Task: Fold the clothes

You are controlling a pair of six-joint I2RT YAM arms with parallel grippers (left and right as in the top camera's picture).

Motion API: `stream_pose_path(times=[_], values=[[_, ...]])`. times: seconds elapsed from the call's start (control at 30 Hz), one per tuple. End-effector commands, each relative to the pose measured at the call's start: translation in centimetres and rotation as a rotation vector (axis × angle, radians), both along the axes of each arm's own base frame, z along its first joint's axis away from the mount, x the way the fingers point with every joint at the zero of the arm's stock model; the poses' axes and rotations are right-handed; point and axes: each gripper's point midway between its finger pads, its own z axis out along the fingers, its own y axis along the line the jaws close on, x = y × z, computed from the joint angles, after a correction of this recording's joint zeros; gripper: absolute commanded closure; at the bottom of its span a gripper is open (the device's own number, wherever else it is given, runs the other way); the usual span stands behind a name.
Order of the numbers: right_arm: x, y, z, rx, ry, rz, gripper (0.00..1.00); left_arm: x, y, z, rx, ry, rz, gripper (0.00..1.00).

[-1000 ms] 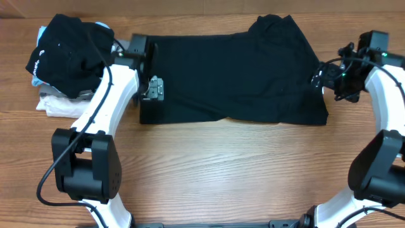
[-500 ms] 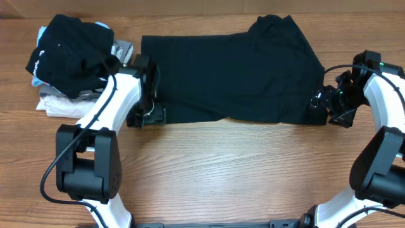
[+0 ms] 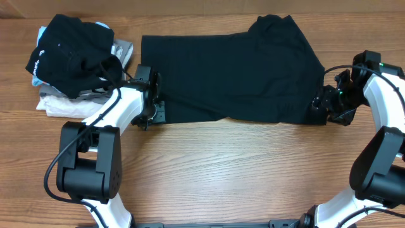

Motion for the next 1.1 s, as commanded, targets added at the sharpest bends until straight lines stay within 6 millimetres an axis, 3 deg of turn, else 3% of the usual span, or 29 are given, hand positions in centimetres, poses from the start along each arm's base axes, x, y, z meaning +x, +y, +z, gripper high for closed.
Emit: stream_pose_path(times=[0.0, 0.17, 0.4, 0.47, 0.63, 0.93, 1.03, 1.07], values=[[-1.0, 0.3, -1.4, 0.002, 0.025, 0.008, 0.27, -0.3, 1.4, 0.1, 0.061, 0.002, 0.019, 0.72], [-1.3, 0.3, -4.0, -0.006, 0.002, 0.006, 0.28, -0.2, 1.5, 0.1, 0.066, 0.000, 0.019, 0.78], [1.5, -1.2, -4.9, -0.081, -0.121, -0.030, 0.28, -0.2, 1.6, 0.1, 0.067, -0.003, 0.019, 0.86], [1.5, -2.1, -5.2, -0.132, -0.112, -0.062, 0.34, -0.1, 1.8, 0.1, 0.080, -0.004, 0.021, 0.87], [1.3, -2.5, -5.2, -0.157, -0.101, -0.068, 0.62, -0.1, 2.3, 0.1, 0.111, -0.010, 0.024, 0.95], [1.2, -3.5, -5.3, -0.213, -0.093, -0.066, 0.90, 0.0, 2.4, 0.1, 0.118, -0.010, 0.025, 0.96], [1.3, -3.8, -5.2, -0.230, -0.104, -0.026, 0.87, 0.0, 2.4, 0.1, 0.118, -0.010, 0.025, 0.96], [1.3, -3.7, -5.2, -0.235, -0.109, 0.017, 0.71, 0.0, 2.4, 0.1, 0.118, -0.010, 0.025, 0.96]])
